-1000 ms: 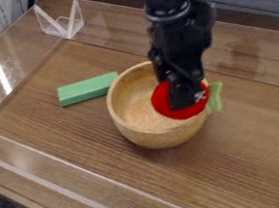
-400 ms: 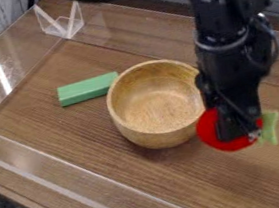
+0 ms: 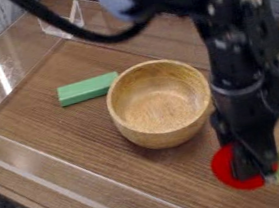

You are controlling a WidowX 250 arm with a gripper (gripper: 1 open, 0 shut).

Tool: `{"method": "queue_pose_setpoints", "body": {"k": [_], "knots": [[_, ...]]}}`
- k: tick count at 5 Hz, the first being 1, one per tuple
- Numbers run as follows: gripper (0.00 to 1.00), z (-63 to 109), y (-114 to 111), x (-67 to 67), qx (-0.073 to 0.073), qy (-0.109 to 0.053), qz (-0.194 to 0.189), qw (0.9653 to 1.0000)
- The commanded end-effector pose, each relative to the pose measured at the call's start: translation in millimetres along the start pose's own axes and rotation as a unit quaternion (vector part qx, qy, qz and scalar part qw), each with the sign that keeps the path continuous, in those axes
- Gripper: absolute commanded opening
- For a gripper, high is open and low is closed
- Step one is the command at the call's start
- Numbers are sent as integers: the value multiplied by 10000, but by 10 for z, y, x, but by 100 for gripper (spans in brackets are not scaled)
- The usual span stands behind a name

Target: Move the red object to the right side of the table

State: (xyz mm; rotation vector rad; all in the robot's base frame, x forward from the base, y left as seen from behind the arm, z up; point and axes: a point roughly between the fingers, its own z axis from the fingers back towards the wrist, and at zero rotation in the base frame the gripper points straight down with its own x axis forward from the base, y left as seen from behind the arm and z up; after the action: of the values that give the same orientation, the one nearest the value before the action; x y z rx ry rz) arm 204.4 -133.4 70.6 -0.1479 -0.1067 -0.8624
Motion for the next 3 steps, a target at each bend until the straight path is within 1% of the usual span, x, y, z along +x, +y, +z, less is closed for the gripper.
{"method": "queue_pose_setpoints", "body": {"k": [1, 2, 3], "knots": [[0, -139, -12, 54, -149, -10, -47, 9999], [0, -260, -16, 43, -316, 68, -29, 9995], [100, -292, -9, 14, -414, 169, 64, 9990]]}}
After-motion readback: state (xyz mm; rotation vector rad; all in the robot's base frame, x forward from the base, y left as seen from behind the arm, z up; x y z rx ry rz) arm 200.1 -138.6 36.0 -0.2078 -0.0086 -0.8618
